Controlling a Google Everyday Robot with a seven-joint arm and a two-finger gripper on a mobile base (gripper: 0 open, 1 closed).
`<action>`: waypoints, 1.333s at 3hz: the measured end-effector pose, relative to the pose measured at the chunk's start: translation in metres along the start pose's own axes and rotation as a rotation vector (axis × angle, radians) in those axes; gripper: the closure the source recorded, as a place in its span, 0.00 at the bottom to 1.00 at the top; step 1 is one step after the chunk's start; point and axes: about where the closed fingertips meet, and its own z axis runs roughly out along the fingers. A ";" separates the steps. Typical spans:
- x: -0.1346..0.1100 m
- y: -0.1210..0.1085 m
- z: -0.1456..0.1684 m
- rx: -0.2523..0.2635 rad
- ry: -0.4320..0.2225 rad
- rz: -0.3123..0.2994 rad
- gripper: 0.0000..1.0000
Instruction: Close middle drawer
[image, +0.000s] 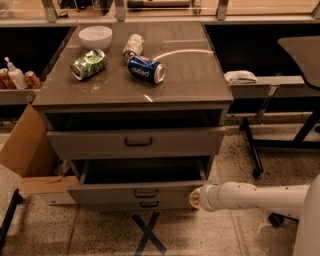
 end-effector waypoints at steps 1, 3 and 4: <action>0.000 -0.029 0.009 0.058 0.005 0.002 1.00; 0.001 -0.059 0.016 0.108 0.004 0.011 1.00; 0.001 -0.075 0.021 0.118 -0.006 0.016 1.00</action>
Offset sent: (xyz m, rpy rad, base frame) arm 0.0684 0.0037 0.0127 0.0107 -0.1104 -0.0585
